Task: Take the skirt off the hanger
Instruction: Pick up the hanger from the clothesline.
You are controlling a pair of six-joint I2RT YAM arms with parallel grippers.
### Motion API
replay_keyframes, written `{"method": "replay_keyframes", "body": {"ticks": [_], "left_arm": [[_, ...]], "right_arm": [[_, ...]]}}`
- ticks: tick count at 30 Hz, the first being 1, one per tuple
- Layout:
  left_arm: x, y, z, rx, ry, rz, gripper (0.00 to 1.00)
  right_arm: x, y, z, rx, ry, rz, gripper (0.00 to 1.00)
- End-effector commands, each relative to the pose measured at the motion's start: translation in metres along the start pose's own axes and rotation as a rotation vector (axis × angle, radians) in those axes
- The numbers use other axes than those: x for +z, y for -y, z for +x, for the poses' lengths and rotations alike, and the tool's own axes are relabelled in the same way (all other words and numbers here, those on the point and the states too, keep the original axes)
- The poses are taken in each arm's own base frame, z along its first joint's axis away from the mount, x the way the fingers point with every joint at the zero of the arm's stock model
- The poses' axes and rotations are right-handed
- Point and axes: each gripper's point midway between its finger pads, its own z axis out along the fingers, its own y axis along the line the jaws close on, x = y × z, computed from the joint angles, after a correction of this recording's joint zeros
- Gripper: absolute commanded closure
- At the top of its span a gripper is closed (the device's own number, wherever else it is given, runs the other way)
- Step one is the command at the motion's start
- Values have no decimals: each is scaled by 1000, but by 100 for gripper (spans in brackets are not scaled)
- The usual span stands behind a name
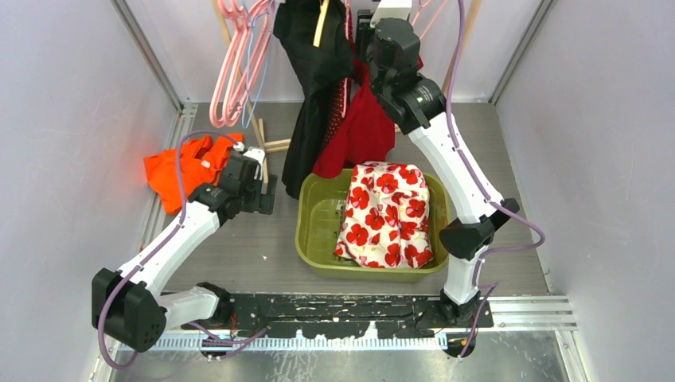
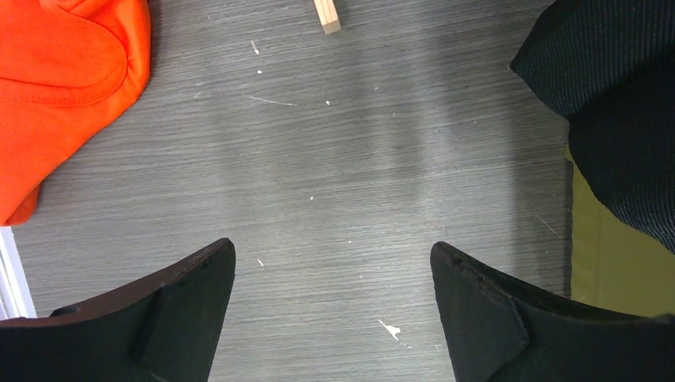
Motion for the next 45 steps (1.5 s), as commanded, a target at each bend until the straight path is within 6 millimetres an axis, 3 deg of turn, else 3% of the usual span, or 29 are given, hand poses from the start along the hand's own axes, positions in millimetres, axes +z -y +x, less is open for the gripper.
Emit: {"method": "replay_keyframes", "body": {"ticks": [1,8,19,23,26,28,29,37,45], "left_arm": [[-4,3,-16,-13,67,17,8],[-4,1,-17,-8,69,7,8],[0,0,-8,-4,43,0,7],[1,1,-7,-2,41,2,7],[1,1,-7,-3,41,0,7],[2,0,-7,-2,42,-3,7],[1,0,-7,-3,45,-3,8],[0,-4,-5,-4,57,-18,7],[-3,-3,-8,-8,70,-9,8]], "right_arm": [[0,17,-11,-16,33,79,47],[21,20,5,-19,21,132,46],[42,57,39,-6,-20,263,46],[47,54,55,-5,-55,242,52],[48,52,62,-5,-71,232,68],[47,53,61,-2,-69,230,91],[46,52,58,-1,-64,228,98],[37,52,40,14,-21,188,99],[23,49,-3,51,94,124,99]]}}
